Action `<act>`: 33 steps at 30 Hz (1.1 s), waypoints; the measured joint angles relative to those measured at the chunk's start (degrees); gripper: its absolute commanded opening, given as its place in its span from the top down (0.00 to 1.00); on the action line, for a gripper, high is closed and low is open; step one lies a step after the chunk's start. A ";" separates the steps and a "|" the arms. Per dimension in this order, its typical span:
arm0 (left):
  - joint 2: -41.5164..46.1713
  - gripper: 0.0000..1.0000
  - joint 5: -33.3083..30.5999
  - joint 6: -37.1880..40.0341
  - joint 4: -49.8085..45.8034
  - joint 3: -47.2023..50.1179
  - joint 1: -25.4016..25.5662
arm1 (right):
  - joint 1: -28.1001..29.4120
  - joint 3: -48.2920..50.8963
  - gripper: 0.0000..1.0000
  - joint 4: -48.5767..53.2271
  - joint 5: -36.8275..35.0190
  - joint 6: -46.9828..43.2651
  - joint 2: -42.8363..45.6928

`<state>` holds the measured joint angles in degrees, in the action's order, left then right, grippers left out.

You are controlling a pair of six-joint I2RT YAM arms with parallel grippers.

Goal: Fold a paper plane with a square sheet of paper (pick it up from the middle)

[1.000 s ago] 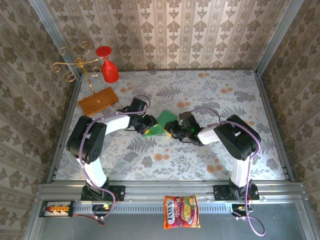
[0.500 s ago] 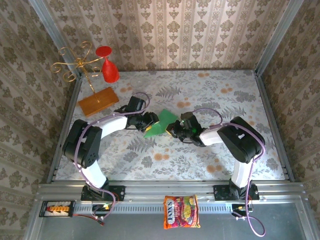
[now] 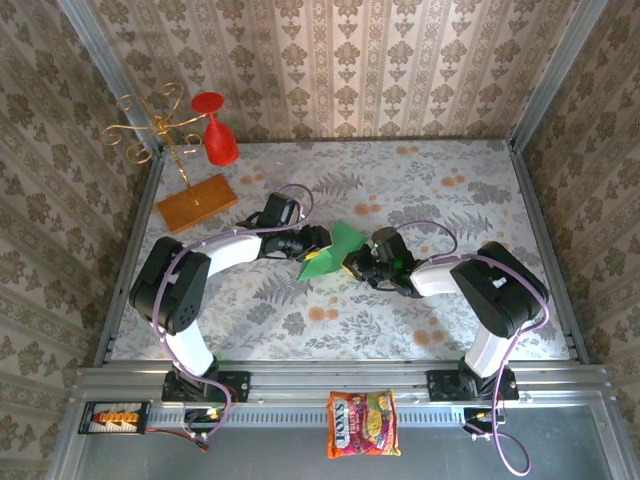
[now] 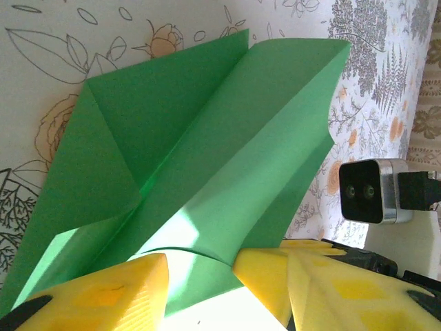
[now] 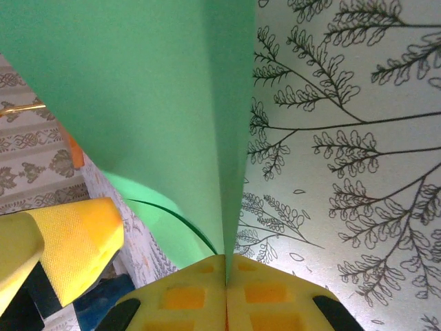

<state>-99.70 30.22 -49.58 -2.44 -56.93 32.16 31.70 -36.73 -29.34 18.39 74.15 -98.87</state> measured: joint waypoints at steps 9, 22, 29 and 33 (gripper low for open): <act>1.97 0.51 -1.75 2.16 0.11 0.24 -0.15 | -0.07 -3.48 0.92 -1.22 2.93 -0.22 -3.34; -2.10 0.56 -4.35 4.50 -1.31 -0.35 -3.19 | -0.33 -6.45 0.87 -1.68 5.86 -0.24 -7.13; -3.50 0.57 -4.96 4.90 -1.86 -0.59 -3.52 | -0.37 -8.85 0.75 -1.70 7.10 -0.48 -8.90; -4.26 0.57 -4.96 4.92 -1.84 -0.63 -3.76 | -0.37 -9.57 0.72 -1.68 7.61 -0.66 -9.22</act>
<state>-103.96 25.26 -44.66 -4.27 -57.56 28.40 31.33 -46.30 -31.03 26.00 73.49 -108.09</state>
